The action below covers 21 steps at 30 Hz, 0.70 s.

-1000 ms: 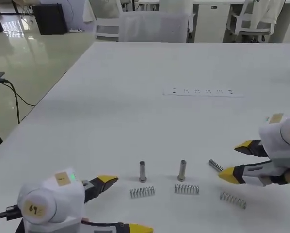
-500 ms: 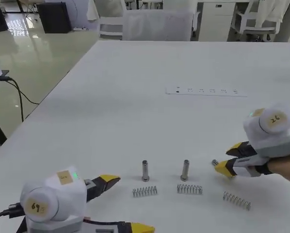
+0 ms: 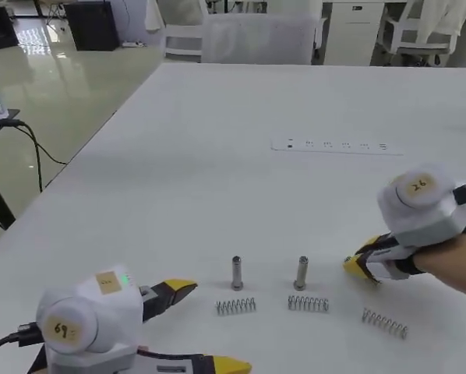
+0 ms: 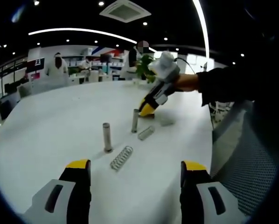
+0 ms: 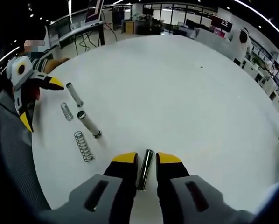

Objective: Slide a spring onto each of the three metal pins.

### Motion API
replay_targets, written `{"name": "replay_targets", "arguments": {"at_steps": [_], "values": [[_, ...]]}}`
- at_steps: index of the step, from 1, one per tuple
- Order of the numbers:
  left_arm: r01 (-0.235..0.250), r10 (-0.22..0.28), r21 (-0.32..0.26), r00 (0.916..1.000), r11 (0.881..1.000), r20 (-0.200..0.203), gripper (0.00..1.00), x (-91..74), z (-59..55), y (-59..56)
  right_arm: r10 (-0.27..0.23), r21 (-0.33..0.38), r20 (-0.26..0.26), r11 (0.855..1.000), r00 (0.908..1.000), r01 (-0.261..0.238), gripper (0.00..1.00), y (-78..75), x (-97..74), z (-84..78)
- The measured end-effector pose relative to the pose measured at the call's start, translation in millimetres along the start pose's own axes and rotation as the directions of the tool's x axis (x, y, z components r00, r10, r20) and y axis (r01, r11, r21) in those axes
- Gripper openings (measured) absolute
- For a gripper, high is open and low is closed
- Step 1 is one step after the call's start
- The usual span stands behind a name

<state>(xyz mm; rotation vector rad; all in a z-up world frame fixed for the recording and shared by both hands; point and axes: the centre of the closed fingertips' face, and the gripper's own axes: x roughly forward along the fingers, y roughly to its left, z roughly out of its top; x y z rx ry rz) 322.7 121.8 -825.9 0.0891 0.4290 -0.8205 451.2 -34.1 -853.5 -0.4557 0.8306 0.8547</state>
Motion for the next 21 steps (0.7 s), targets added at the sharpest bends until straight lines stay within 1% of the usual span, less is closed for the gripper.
{"name": "replay_targets", "arguments": {"at_steps": [3,5,8,14,18,19,21], "values": [[0.000,0.000,0.000,1.0000,1.000,0.000,0.75,0.0,0.0,0.1,-0.004,0.013,-0.009,1.000,1.0000,0.004,0.12,0.6,2.5,0.3],[0.000,0.000,-0.004,1.0000,1.000,0.001,0.75,0.1,0.2,0.1,-0.011,0.027,-0.029,1.000,0.9995,0.012,0.11,0.2,3.7,-2.0],[0.003,-0.003,-0.004,1.0000,1.000,0.001,0.75,0.3,0.2,-0.2,-0.018,0.037,-0.044,0.999,0.9989,0.019,0.09,-2.0,5.3,-4.3],[0.007,-0.007,-0.003,1.0000,1.000,0.000,0.75,0.7,0.2,-0.7,-0.016,0.045,-0.056,0.999,0.9983,0.018,0.08,-2.7,6.5,-4.1],[0.009,-0.009,0.000,1.0000,1.000,-0.001,0.74,0.8,0.1,-0.8,-0.025,0.022,-0.081,0.999,0.9964,0.027,0.06,-2.9,8.7,-3.3],[0.009,-0.009,0.000,1.0000,1.000,-0.001,0.74,0.9,0.1,-0.8,-0.040,0.003,-0.094,0.999,0.9948,0.041,0.06,-3.6,9.0,-3.1],[0.010,-0.010,0.001,0.9999,1.000,-0.001,0.74,0.8,0.0,-0.7,-0.055,-0.028,-0.109,0.998,0.9925,0.052,0.06,-2.2,9.0,-2.6]]}}
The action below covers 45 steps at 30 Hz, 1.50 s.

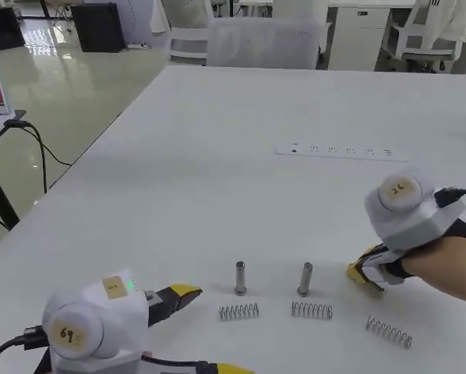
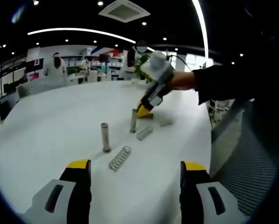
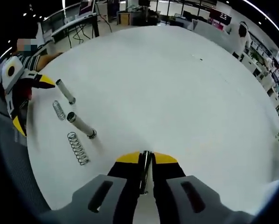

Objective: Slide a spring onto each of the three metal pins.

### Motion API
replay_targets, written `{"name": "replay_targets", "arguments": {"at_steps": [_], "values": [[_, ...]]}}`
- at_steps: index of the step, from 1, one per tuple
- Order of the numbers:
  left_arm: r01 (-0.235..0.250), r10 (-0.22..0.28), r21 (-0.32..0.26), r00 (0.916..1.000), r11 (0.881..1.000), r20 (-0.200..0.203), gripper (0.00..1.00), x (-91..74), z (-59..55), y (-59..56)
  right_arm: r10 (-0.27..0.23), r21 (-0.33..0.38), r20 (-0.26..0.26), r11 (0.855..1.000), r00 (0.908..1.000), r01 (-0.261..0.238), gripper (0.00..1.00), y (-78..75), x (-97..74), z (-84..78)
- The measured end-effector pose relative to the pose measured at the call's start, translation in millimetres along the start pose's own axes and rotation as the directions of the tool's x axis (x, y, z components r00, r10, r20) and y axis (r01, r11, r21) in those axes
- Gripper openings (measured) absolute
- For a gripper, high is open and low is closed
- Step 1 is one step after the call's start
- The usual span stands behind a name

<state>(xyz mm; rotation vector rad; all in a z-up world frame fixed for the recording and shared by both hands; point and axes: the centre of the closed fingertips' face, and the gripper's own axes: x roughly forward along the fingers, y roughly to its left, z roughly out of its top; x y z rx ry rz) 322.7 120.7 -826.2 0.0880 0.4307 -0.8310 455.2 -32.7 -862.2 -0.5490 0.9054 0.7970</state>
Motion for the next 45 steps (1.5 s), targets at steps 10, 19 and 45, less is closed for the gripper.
{"name": "replay_targets", "arguments": {"at_steps": [10,19,45], "values": [[-0.001,0.001,0.003,1.0000,1.000,0.008,0.74,-0.5,2.1,0.0,0.007,0.069,-0.013,0.998,0.9999,-0.006,0.05,-1.7,-3.9,-3.6],[0.001,-0.001,0.008,0.9999,1.000,0.011,0.73,-0.7,2.6,-0.7,0.018,0.097,0.041,0.995,0.9990,-0.022,0.05,2.4,-30.8,4.0],[0.008,-0.008,0.027,1.0000,1.000,0.002,0.72,-1.0,2.3,-3.2,0.026,0.124,0.138,0.991,0.9901,-0.043,0.05,12.6,-58.1,-5.7]]}}
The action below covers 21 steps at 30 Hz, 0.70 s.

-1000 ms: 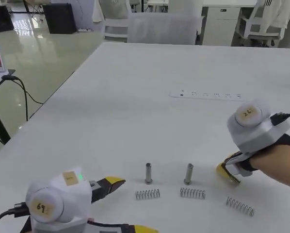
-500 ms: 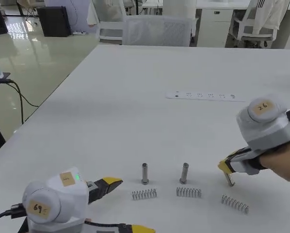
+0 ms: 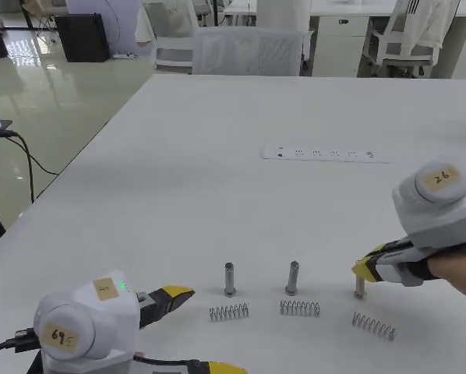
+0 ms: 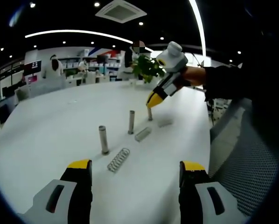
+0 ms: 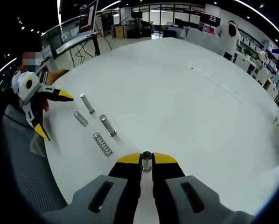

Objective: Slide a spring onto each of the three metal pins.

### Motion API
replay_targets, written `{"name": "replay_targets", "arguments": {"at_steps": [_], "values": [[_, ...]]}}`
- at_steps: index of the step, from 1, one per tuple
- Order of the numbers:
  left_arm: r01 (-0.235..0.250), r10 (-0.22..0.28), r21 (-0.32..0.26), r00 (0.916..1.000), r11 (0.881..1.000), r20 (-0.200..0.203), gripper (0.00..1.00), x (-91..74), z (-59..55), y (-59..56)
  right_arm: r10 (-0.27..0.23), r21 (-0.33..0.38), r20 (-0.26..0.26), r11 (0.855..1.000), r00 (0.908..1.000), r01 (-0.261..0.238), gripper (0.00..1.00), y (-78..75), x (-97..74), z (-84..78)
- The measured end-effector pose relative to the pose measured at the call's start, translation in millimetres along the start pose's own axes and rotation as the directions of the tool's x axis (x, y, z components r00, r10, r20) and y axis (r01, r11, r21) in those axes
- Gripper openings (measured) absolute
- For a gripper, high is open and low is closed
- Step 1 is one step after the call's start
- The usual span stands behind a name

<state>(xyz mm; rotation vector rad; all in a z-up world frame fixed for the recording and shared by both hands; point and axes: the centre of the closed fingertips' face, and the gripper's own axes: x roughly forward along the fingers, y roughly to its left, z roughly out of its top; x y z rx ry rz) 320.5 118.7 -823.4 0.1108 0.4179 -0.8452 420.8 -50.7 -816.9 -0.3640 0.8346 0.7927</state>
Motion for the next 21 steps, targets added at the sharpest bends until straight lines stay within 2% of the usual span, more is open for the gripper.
{"name": "replay_targets", "arguments": {"at_steps": [9,12,21], "values": [[-0.003,0.003,0.003,1.0000,1.000,0.001,0.72,-0.3,1.0,0.6,0.024,0.018,0.041,1.000,0.9988,-0.025,0.05,1.2,-1.9,0.1],[-0.007,0.007,0.001,1.0000,1.000,0.005,0.72,-0.8,1.9,1.8,0.038,0.009,0.065,0.999,0.9972,-0.038,0.05,4.2,-1.3,1.4],[-0.010,0.010,0.003,0.9999,1.000,0.005,0.72,-1.4,2.3,2.3,0.056,-0.005,0.089,0.998,0.9945,-0.056,0.05,4.7,-2.6,-0.7]]}}
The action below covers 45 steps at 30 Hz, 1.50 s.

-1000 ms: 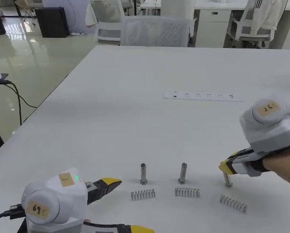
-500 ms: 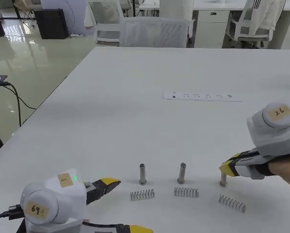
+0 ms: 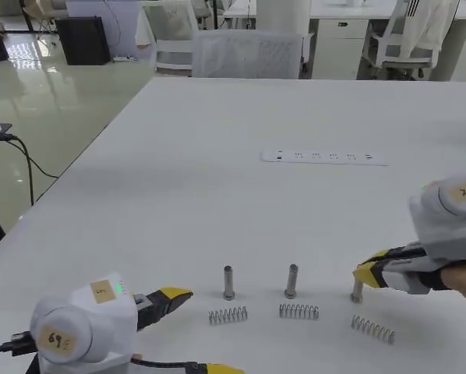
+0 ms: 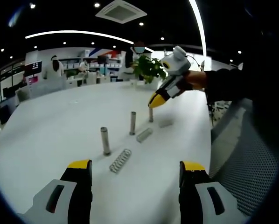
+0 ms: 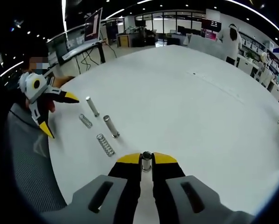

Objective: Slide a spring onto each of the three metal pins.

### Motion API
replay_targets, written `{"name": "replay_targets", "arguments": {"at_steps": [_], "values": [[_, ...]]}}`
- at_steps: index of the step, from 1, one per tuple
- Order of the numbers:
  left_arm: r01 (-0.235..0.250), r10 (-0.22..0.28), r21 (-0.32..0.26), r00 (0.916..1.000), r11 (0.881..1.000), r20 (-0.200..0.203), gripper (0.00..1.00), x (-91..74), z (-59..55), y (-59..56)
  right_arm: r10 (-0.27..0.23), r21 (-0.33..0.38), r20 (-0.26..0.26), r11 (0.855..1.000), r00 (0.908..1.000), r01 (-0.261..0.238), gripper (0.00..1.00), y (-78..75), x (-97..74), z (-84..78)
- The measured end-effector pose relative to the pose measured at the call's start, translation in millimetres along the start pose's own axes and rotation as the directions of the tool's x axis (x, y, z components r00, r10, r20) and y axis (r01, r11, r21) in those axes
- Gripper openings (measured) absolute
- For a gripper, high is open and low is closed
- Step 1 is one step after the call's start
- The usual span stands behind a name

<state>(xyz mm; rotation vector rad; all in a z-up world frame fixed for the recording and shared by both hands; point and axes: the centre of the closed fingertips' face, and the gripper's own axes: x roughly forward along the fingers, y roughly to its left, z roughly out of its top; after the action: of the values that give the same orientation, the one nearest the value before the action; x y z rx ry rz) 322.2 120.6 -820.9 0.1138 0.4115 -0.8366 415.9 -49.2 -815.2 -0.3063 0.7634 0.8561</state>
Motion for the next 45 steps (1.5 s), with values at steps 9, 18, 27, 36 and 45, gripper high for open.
{"name": "replay_targets", "arguments": {"at_steps": [9,18,27,36,45], "values": [[-0.009,0.009,0.024,0.9998,1.000,0.016,0.73,-5.3,12.2,1.7,0.003,-0.035,-0.005,0.999,1.0000,-0.003,0.05,0.7,0.1,-1.2],[-0.002,0.000,0.050,0.9997,0.999,0.026,0.72,-8.7,21.6,-1.5,-0.011,-0.099,-0.039,0.995,0.9992,0.007,0.05,1.3,3.8,-8.0],[0.013,-0.014,0.066,0.9995,0.998,0.028,0.72,-7.6,27.5,-4.2,-0.010,-0.088,-0.050,0.996,0.9987,0.006,0.10,-1.7,5.5,-14.0],[0.026,-0.027,0.066,0.9994,0.997,0.022,0.71,-5.8,26.1,-7.7,-0.011,-0.066,-0.059,0.998,0.9982,0.007,0.13,-3.6,-0.2,-23.6],[0.029,-0.030,0.066,0.9993,0.997,0.022,0.71,-5.6,26.0,-8.9,0.009,-0.068,-0.084,0.998,0.9964,-0.015,0.13,10.2,-8.9,-41.2]]}}
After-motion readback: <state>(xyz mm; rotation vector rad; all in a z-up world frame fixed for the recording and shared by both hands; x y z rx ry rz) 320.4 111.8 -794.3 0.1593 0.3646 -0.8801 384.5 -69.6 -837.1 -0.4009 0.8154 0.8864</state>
